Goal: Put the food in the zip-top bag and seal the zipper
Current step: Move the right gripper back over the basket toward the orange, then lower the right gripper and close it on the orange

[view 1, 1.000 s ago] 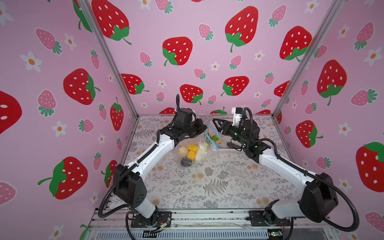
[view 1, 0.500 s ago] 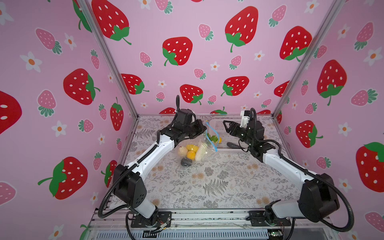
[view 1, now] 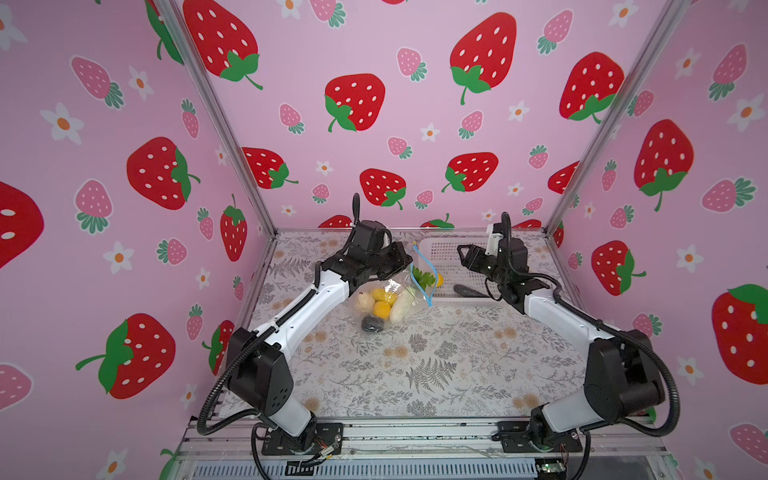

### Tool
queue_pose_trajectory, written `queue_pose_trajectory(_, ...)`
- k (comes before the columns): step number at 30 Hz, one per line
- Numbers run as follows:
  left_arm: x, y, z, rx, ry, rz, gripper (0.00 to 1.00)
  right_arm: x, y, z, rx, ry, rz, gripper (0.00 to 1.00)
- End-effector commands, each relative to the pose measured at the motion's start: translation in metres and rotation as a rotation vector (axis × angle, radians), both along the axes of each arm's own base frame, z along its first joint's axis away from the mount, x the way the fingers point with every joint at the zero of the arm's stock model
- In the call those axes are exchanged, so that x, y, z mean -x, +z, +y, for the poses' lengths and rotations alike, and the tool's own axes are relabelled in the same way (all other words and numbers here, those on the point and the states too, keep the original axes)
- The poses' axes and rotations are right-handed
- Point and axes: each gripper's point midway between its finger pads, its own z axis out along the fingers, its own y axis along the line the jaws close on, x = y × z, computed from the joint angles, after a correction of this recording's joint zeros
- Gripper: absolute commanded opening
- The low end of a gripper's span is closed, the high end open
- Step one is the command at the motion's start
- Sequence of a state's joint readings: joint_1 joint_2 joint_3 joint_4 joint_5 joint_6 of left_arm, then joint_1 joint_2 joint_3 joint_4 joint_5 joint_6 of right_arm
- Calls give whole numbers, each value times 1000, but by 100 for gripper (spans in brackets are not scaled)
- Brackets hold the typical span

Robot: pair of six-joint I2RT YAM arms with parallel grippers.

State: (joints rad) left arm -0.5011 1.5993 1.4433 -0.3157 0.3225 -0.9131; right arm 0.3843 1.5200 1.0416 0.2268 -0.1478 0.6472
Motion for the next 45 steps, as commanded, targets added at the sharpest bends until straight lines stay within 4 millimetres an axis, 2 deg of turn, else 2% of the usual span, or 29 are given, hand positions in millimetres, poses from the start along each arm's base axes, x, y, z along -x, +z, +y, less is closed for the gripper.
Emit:
queue_pose_trajectory(1,-1,3,2,6,5,-10,0,-11,10,-7,47,0,-20,62)
queue_pose_trajectory(6,-4,5,1,5,3,-16,0,-31,-4,-23,139,-12,44,62)
queue_pose_trajectory(10,-4,3,3,0,7,-12,0,-45,-20,-47,222,-69,79,62)
queue_pose_trajectory(15,-6,0,4,1,8,-2,0,-66,-51,-81,349,-150,159,63)
queue_pose_trajectory(19,-8,0,5,6,8,1,0,-79,-73,-100,452,-193,223,64)
queue_pose_trajectory(26,-8,-4,7,5,10,9,0,-100,-90,-127,599,-263,275,69)
queue_pose_trajectory(31,-9,-2,6,9,7,7,0,-110,-103,-136,654,-278,306,71)
queue_pose_trajectory(42,-8,1,5,11,-4,6,0,-126,-136,-136,665,-260,354,72)
queue_pose_trajectory(45,-7,1,5,6,-5,2,0,-125,-145,-139,677,-255,381,73)
